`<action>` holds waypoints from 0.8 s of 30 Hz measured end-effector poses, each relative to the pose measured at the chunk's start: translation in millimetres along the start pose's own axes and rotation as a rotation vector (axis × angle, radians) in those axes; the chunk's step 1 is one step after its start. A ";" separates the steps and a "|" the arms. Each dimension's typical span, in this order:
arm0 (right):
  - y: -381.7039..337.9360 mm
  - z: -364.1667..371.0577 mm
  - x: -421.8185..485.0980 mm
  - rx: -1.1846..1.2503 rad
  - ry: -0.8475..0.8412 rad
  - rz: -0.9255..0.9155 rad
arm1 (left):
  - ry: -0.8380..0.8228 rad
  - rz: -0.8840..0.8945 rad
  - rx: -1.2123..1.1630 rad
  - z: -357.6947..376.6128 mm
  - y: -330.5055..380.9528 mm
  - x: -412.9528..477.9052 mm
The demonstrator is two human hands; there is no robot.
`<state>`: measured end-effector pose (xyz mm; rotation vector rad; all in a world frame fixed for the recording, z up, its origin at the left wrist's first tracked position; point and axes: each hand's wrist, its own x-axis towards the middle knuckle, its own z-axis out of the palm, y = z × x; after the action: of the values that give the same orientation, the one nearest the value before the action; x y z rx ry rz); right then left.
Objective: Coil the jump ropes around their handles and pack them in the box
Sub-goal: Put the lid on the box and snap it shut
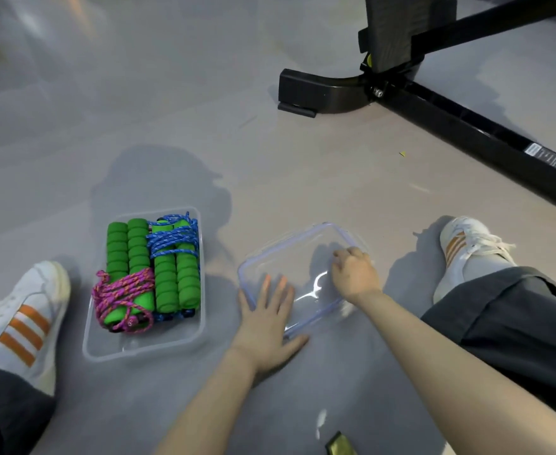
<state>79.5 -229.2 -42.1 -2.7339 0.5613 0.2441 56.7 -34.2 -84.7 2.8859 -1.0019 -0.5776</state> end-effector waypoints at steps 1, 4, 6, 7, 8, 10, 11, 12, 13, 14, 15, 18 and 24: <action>2.1 -0.8 7.1 0.054 -0.020 0.066 | 0.022 0.030 0.000 -5.5 -11.6 2.0; 9.3 -1.0 22.6 0.107 -0.060 0.203 | 0.071 -0.123 -0.189 -21.7 -16.8 0.6; 13.1 -2.4 25.1 0.126 -0.074 0.235 | 0.101 -0.211 -0.259 -21.3 -2.5 2.3; 14.0 -3.0 25.5 0.140 -0.074 0.242 | 0.102 -0.229 -0.269 -19.2 4.1 3.7; 15.6 -3.3 25.4 0.149 -0.072 0.252 | 0.102 -0.236 -0.278 -17.6 10.1 5.0; 17.2 -5.0 25.8 0.162 -0.077 0.283 | 0.119 -0.243 -0.330 -18.8 14.9 7.9; 17.5 -6.5 27.3 0.174 -0.080 0.302 | 0.135 -0.252 -0.365 -19.4 14.8 9.0; 18.1 -8.3 28.8 0.191 -0.082 0.325 | 0.165 -0.266 -0.407 -20.2 14.8 10.2; 19.2 -10.8 30.1 0.215 -0.079 0.348 | 0.213 -0.284 -0.455 -19.5 14.1 11.5; 20.6 -13.1 30.9 0.246 -0.070 0.369 | 0.273 -0.302 -0.500 -18.1 13.4 12.3; 22.4 -14.9 31.3 0.283 -0.053 0.384 | 0.332 -0.318 -0.535 -16.9 12.5 13.3; 27.5 -17.4 28.6 0.398 0.016 0.408 | 0.429 -0.330 -0.567 -16.5 12.5 16.6; 34.9 -35.0 14.5 0.411 0.187 0.314 | 0.632 -0.208 -0.441 -25.0 26.6 18.1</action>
<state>81.9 -277.0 -23.0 -2.2755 0.9756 -0.0528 62.9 -68.5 -63.5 2.5064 -0.4205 0.1156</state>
